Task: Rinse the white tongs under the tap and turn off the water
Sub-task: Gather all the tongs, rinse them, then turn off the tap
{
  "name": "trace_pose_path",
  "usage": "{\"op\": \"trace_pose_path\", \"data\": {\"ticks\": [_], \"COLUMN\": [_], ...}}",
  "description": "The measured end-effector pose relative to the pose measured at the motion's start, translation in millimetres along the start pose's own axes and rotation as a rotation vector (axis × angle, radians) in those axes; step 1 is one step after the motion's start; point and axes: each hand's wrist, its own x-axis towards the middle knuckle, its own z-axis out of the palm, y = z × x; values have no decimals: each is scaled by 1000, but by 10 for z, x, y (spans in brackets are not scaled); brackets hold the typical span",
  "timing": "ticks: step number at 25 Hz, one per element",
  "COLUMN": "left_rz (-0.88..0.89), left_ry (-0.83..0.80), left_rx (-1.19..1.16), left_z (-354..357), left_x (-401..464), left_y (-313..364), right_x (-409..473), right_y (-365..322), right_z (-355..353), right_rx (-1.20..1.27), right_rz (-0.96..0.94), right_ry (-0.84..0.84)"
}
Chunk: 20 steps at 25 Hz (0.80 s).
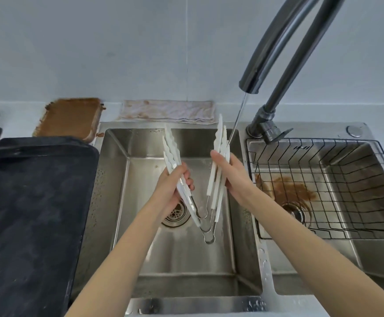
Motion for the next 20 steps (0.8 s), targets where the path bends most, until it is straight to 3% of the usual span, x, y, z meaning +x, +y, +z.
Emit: {"op": "trace_pose_path", "data": {"ticks": [5,11,15,20], "left_rz": [12,-3,-16,29], "left_ry": [-95,-154,-128,-109], "left_rx": [26,19,-11,19], "left_z": [-57,-81,-3,-35], "left_x": [-107,-178,-227,-205], "left_y": [84,137,82,173], "right_x": [16,-43,-39,-10], "right_y": [-257,-294,-427,-431], "right_z": [-1,-31,33,76], "right_rx": [195,168,20,-45], "right_rz": [-76,-54,-68,-242], "right_ry": [-46,-121,-52,-21]}}
